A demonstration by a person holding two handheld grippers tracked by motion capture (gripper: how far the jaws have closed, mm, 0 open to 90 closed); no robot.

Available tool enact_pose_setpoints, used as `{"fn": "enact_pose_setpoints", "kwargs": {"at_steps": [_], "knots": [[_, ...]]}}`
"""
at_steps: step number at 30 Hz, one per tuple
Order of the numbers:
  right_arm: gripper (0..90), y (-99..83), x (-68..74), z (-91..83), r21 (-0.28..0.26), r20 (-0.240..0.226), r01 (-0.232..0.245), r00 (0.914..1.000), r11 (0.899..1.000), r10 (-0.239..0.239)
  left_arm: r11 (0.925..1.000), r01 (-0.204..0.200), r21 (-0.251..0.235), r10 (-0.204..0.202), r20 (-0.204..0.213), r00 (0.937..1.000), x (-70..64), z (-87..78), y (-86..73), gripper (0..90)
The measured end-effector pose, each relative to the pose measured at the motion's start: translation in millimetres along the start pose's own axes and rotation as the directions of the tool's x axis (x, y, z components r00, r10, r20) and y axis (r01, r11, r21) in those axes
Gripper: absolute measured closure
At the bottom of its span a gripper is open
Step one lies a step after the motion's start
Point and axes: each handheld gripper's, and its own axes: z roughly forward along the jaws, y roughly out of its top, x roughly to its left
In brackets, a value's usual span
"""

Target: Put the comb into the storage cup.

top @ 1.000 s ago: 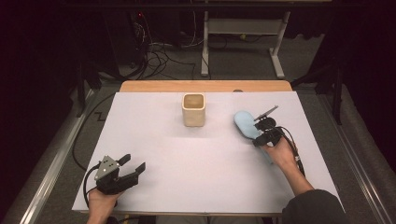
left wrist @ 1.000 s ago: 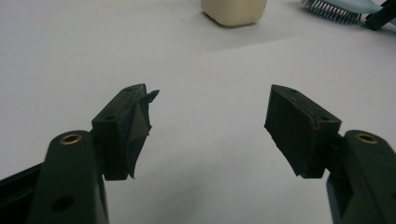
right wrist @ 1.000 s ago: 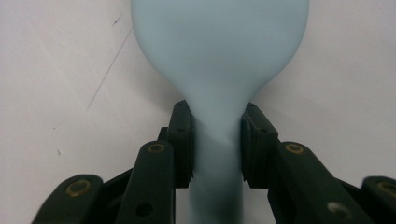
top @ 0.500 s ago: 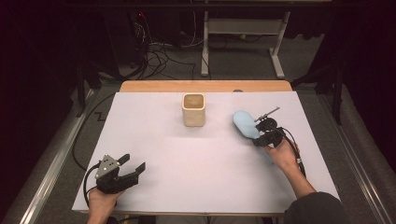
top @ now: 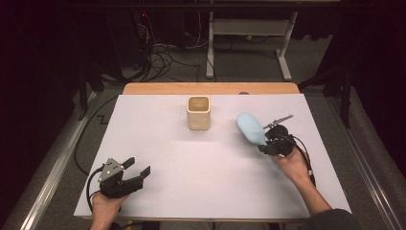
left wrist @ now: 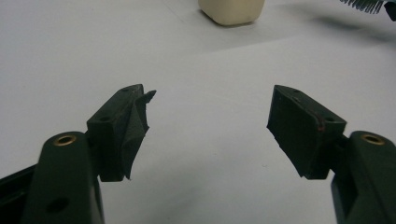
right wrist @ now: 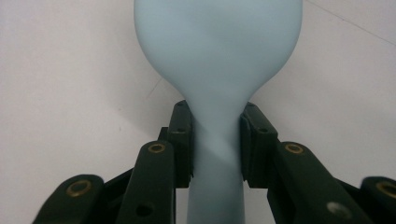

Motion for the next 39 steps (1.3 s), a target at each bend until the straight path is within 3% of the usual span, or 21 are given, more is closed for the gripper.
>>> {"fn": "enact_pose_setpoints", "kwargs": {"at_steps": [20, 29, 39], "knots": [[70.6, -29.9, 19.6, -22.2, -0.120, -0.064, 0.008, 0.9978, 0.993, -0.016, 0.9996, -0.029, -0.006, 0.029, 0.036, 0.9989, -11.3, 3.5, 9.9, 28.3], [70.6, -37.5, 29.1, -25.6, -0.147, -0.080, 0.017, 0.9964, 0.989, -0.029, 0.9995, -0.029, -0.011, 0.029, 0.058, 0.9979, -16.6, 6.0, 14.6, 28.3], [70.6, -41.7, 46.1, -36.2, -0.198, -0.095, 0.057, 0.9924, 0.978, -0.077, 0.9992, -0.038, -0.015, 0.039, 0.101, 0.9941, -28.1, 13.2, 24.3, 28.3]]}}
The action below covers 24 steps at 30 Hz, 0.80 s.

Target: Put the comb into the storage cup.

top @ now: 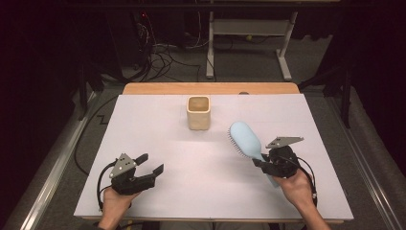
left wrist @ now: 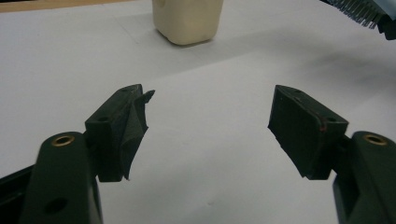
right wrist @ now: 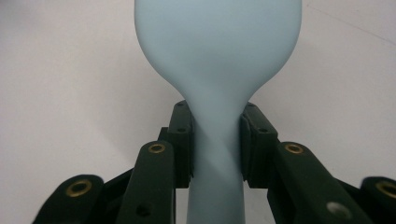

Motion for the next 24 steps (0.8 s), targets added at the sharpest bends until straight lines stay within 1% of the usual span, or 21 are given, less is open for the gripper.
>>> {"fn": "enact_pose_setpoints", "kwargs": {"at_steps": [8, 9, 13, 15, 18, 19, 24], "knots": [[70.6, -0.8, 7.5, -1.7, -0.019, -0.013, 0.013, 0.9998, 1.000, -0.013, 1.0000, 0.000, -0.001, 0.000, 0.028, 0.9996, -4.7, 4.7, 4.1, 28.3], [70.6, -0.8, 9.1, -1.9, -0.018, -0.013, 0.018, 0.9997, 1.000, -0.018, 1.0000, -0.003, 0.001, 0.003, 0.039, 0.9992, -6.0, 6.4, 5.5, 28.3], [70.6, 0.3, 13.3, -1.6, -0.019, -0.024, 0.024, 0.9994, 1.000, -0.024, 1.0000, -0.005, 0.005, 0.005, 0.050, 0.9987, -8.9, 9.6, 8.4, 28.2], [70.6, 1.2, 15.1, -0.9, -0.022, -0.029, 0.031, 0.9991, 0.999, -0.031, 0.9999, -0.011, 0.003, 0.011, 0.065, 0.9978, -12.6, 12.6, 11.1, 28.1], [70.6, 1.9, 16.8, -0.3, -0.020, -0.033, 0.032, 0.9989, 0.999, -0.032, 0.9998, -0.019, 0.003, 0.019, 0.072, 0.9972, -14.8, 15.0, 12.8, 28.1], [70.6, 2.7, 18.4, 0.7, -0.020, -0.037, 0.040, 0.9985, 0.999, -0.040, 0.9997, -0.023, 0.005, 0.023, 0.081, 0.9965, -16.7, 17.6, 14.6, 28.1], [70.6, 3.2, 23.1, 0.9, -0.021, -0.045, 0.047, 0.9978, 0.999, -0.048, 0.9996, -0.028, 0.004, 0.027, 0.099, 0.9947, -22.0, 22.4, 18.8, 27.4]]}}
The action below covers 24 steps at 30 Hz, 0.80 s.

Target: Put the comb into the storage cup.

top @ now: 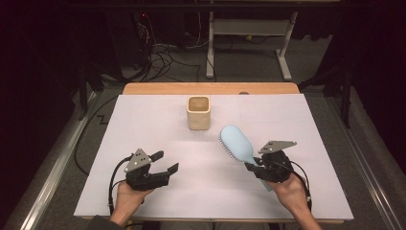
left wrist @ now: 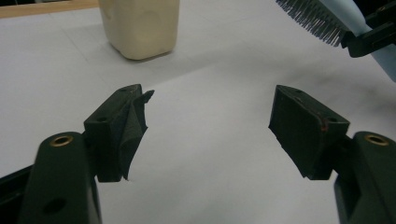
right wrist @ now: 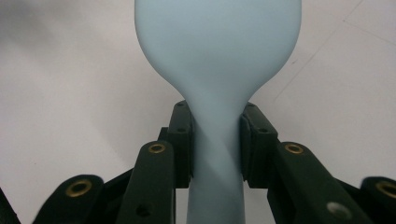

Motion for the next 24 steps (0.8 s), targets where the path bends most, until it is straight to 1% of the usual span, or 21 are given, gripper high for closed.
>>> {"fn": "enact_pose_setpoints", "kwargs": {"at_steps": [1, 2, 3, 4, 10, 14, 15, 16, 17, 19, 23, 24], "knots": [[70.6, 0.2, 1.0, 0.1, -0.003, -0.001, 0.004, 1.0000, 1.000, -0.004, 1.0000, -0.003, -0.001, 0.003, 0.013, 0.9999, -2.7, 2.4, 2.3, 27.4], [70.6, 0.2, 1.0, 0.1, -0.003, -0.001, 0.004, 1.0000, 1.000, -0.004, 1.0000, -0.003, -0.001, 0.003, 0.013, 0.9999, -2.7, 2.4, 2.3, 27.4], [70.6, 0.8, 3.0, 0.4, -0.006, -0.002, 0.012, 0.9999, 1.000, -0.012, 1.0000, -0.008, 0.001, 0.008, 0.022, 0.9997, -5.2, 5.1, 4.2, 27.4], [70.6, 0.8, 3.0, 0.4, -0.006, -0.002, 0.012, 0.9999, 1.000, -0.012, 1.0000, -0.008, 0.001, 0.008, 0.022, 0.9997, -5.2, 5.1, 4.2, 27.4], [70.6, 3.7, 8.8, 3.1, -0.006, -0.018, 0.024, 0.9995, 1.000, -0.024, 0.9999, -0.010, 0.012, 0.009, 0.052, 0.9986, -10.9, 15.0, 7.9, 27.4], [70.6, 6.4, 13.2, 4.7, -0.012, -0.027, 0.036, 0.9990, 0.999, -0.036, 0.9996, -0.023, 0.018, 0.022, 0.072, 0.9972, -15.9, 20.9, 10.0, 27.1], [70.6, 7.0, 13.8, 5.0, -0.013, -0.027, 0.039, 0.9988, 0.999, -0.040, 0.9996, -0.021, 0.019, 0.019, 0.084, 0.9963, -17.8, 24.7, 10.8, 26.9], [70.6, 7.5, 14.6, 5.3, -0.014, -0.029, 0.038, 0.9988, 0.999, -0.039, 0.9996, -0.021, 0.019, 0.019, 0.084, 0.9963, -17.8, 24.7, 10.8, 26.7], [70.6, 8.0, 15.1, 5.7, -0.015, -0.033, 0.042, 0.9986, 0.999, -0.042, 0.9997, -0.014, 0.020, 0.012, 0.096, 0.9953, -19.0, 26.9, 11.6, 26.4], [70.6, 8.6, 16.6, 6.5, -0.019, -0.036, 0.047, 0.9982, 0.999, -0.047, 0.9996, -0.016, 0.022, 0.013, 0.111, 0.9937, -22.3, 31.0, 13.7, 26.0], [70.6, 9.8, 19.8, 7.8, -0.019, -0.039, 0.058, 0.9975, 0.998, -0.058, 0.9994, -0.019, 0.028, 0.015, 0.125, 0.9921, -25.4, 36.2, 16.3, 25.4], [70.6, 10.7, 21.5, 9.5, -0.017, -0.042, 0.065, 0.9970, 0.998, -0.065, 0.9993, -0.015, 0.034, 0.010, 0.143, 0.9896, -26.4, 40.5, 17.9, 23.1]]}}
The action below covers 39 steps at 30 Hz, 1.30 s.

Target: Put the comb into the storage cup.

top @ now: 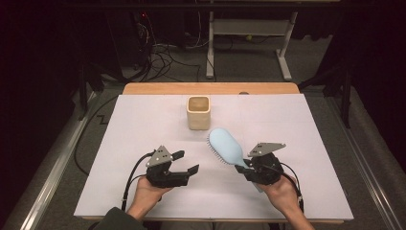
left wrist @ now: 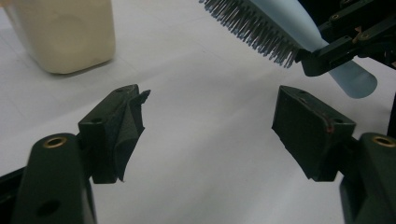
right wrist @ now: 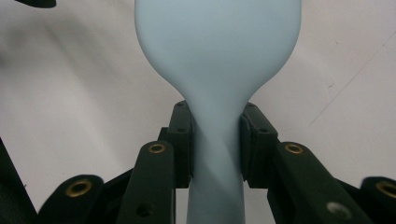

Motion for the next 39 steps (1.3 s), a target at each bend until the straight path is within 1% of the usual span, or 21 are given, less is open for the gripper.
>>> {"fn": "enact_pose_setpoints", "kwargs": {"at_steps": [1, 2, 5, 8, 10, 12, 13, 16, 17, 23, 34, 38, 39], "knots": [[70.6, 0.0, 0.0, 0.0, 0.000, 0.000, 0.000, 1.0000, 1.000, 0.000, 1.0000, 0.000, 0.000, 0.000, 0.000, 1.0000, 0.0, 0.0, 0.0, 21.5], [70.6, 0.9, 0.9, 1.8, 0.001, -0.001, 0.003, 1.0000, 1.000, -0.003, 1.0000, 0.002, 0.006, -0.002, 0.010, 1.0000, -0.2, 2.8, 1.0, 21.2], [70.6, 1.9, 2.9, 3.2, 0.003, -0.004, 0.009, 1.0000, 1.000, -0.009, 0.9997, -0.007, 0.024, 0.006, 0.018, 0.9998, -1.9, 9.5, 4.2, 20.0], [70.6, 2.4, 4.3, 3.7, 0.002, -0.003, 0.014, 0.9999, 1.000, -0.014, 0.9996, -0.012, 0.026, 0.011, 0.023, 0.9997, -4.0, 12.3, 6.1, 19.4], [70.6, 3.5, 6.5, 5.1, 0.003, -0.002, 0.022, 0.9998, 1.000, -0.022, 0.9996, -0.014, 0.025, 0.013, 0.036, 0.9993, -7.4, 16.5, 9.2, 19.2], [70.6, 4.1, 7.4, 5.9, 0.003, 0.000, 0.027, 0.9996, 1.000, -0.027, 0.9996, -0.015, 0.026, 0.014, 0.039, 0.9991, -8.4, 18.2, 10.3, 18.9], [70.6, 4.6, 8.1, 6.6, 0.001, -0.001, 0.030, 0.9996, 1.000, -0.030, 0.9996, -0.012, 0.027, 0.011, 0.051, 0.9986, -10.2, 22.0, 12.4, 18.7], [70.6, 5.3, 9.2, 7.8, 0.002, 0.000, 0.036, 0.9993, 0.999, -0.036, 0.9995, -0.012, 0.030, 0.010, 0.058, 0.9983, -11.7, 25.6, 13.9, 18.5], [70.6, 5.5, 9.8, 8.3, 0.004, -0.002, 0.038, 0.9993, 0.999, -0.038, 0.9995, -0.007, 0.031, 0.005, 0.067, 0.9977, -12.6, 28.6, 14.9, 18.4], [70.6, 6.6, 12.8, 10.0, 0.003, -0.001, 0.047, 0.9989, 0.999, -0.047, 0.9996, 0.009, 0.027, -0.011, 0.082, 0.9965, -14.9, 34.5, 18.3, 17.9], [70.6, 8.7, 18.2, 13.3, -0.002, -0.003, 0.067, 0.9978, 0.998, -0.067, 0.9994, 0.026, 0.023, -0.028, 0.095, 0.9950, -18.3, 41.7, 22.9, 17.6], [70.6, 9.6, 20.3, 14.2, -0.006, -0.007, 0.070, 0.9975, 0.998, -0.070, 0.9990, 0.040, 0.021, -0.042, 0.099, 0.9941, -18.8, 44.1, 23.9, 17.4], [70.6, 10.1, 21.7, 14.7, -0.011, -0.009, 0.079, 0.9968, 0.997, -0.080, 0.9985, 0.050, 0.022, -0.052, 0.105, 0.9931, -18.7, 45.5, 24.5, 17.2]]}}
